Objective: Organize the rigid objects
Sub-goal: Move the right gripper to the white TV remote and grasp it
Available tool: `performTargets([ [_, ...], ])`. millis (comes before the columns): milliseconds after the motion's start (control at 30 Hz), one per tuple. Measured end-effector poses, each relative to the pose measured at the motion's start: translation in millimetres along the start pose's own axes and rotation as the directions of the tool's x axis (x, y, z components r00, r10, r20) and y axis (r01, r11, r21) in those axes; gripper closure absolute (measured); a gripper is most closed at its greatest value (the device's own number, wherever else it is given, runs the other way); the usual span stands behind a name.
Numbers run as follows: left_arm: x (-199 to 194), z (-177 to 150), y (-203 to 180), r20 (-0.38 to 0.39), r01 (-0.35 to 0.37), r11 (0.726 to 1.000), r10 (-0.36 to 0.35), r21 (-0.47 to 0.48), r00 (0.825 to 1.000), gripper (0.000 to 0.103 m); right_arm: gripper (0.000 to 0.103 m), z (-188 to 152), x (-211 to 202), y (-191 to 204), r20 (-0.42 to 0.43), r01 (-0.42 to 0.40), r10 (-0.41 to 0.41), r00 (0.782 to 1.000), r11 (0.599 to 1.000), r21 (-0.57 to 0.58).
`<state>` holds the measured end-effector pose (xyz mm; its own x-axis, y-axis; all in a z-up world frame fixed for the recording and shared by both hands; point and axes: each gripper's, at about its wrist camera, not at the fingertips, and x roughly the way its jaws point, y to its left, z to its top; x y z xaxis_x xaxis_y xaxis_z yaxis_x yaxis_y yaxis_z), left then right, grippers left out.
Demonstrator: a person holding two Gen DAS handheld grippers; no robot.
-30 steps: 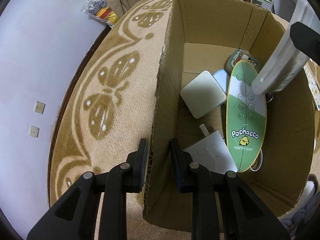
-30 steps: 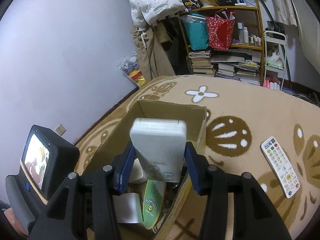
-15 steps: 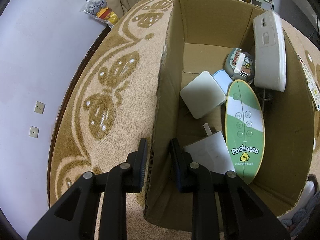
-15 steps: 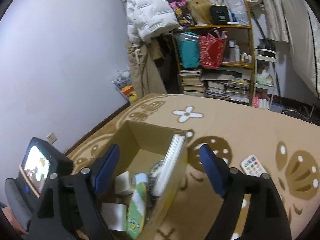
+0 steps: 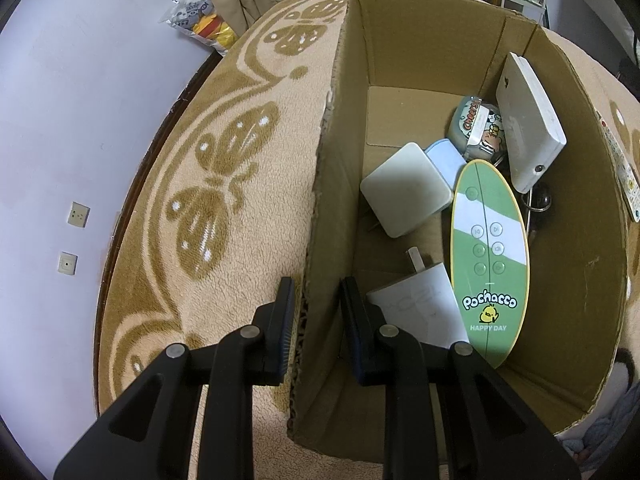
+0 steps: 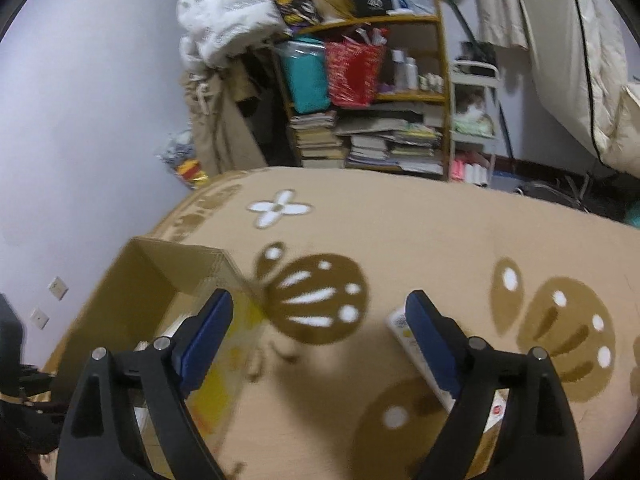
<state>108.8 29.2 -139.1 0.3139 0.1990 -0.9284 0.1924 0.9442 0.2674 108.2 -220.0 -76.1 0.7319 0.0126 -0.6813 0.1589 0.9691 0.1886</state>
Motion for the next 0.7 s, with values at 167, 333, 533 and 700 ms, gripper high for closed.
performTargets([
  [167, 0.0, -0.1, -0.2, 0.000, -0.001, 1.000, 0.001, 0.000, 1.000, 0.080, 0.010, -8.2, 20.5, -32.3, -0.048, 0.061, -0.059, 0.997, 0.998, 0.030],
  [333, 0.1, -0.8, 0.2, -0.001, -0.001, 1.000, 0.001, -0.001, 1.000, 0.080, 0.010, -13.5, 35.5, -56.7, -0.094, 0.084, -0.078, 0.993, 0.994, 0.064],
  [533, 0.0, -1.5, 0.0, 0.000, 0.000, 1.000, 0.000, 0.000, 1.000, 0.080, 0.010, -21.9, 49.5, -74.5, -0.138, 0.141, -0.132, 0.982, 0.988, 0.056],
  [700, 0.0, -1.1, -0.2, 0.000, -0.005, 1.000, 0.005, 0.003, 1.000, 0.080, 0.011, -32.7, 64.2, -85.3, -0.192, 0.138, -0.121, 0.974, 0.988, 0.073],
])
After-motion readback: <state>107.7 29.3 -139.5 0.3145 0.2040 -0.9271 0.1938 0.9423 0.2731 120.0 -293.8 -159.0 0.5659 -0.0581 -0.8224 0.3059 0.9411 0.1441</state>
